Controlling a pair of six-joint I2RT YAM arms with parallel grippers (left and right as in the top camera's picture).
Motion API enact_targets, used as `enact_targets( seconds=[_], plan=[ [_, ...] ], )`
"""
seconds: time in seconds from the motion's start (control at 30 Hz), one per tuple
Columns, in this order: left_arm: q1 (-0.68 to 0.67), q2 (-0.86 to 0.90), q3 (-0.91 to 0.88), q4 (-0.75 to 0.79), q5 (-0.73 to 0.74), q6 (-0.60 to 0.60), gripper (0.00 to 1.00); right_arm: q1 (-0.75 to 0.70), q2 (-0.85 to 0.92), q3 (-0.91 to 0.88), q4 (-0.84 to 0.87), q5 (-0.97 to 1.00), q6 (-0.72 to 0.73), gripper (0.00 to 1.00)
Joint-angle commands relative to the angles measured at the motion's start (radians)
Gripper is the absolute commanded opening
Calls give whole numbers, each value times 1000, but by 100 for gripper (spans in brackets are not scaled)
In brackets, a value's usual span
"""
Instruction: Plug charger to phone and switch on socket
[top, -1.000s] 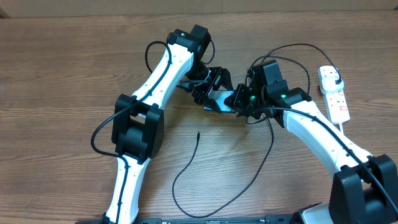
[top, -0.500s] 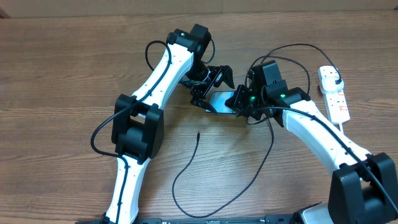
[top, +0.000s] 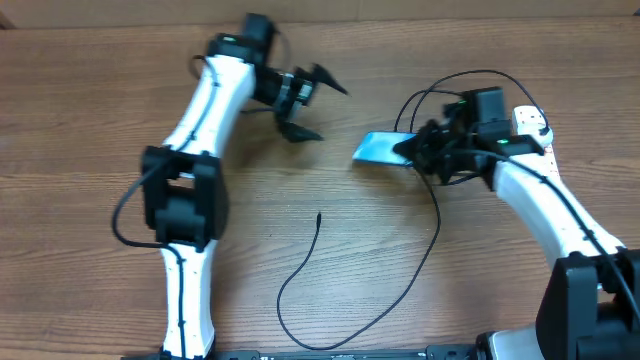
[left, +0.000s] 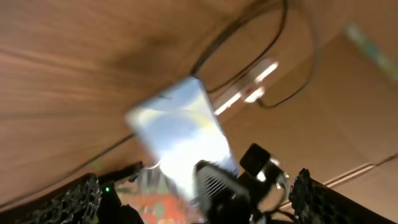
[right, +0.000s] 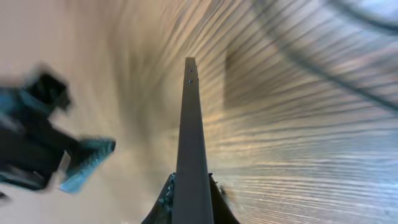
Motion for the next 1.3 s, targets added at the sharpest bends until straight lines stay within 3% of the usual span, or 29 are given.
enact_targets(
  seconds=[0.0,0.13,0.27,0.47,0.8,1.1,1.27],
  plan=[
    [28,-23,23,-24,2,99,100,-55,-3,20,10,-70,233,4],
    [24,-35,23,-17,-69,62,100,-75,-3,20,71,-108,461,4],
    [-8,-38,23,4,-103,-84,100,-53,-3,20,209,-133,647,4],
    [-67,-38,23,159,-123,-251,100,2,-3,20,400,-127,898,4],
    [-84,-46,23,330,-154,-328,100,16,-3,20,425,-111,937,4],
    [-132,-203,27,315,-446,-335,100,21,-3,20,508,-74,959,4],
    [-162,-241,27,298,-476,-348,100,40,-3,20,557,-65,984,4]
  ],
)
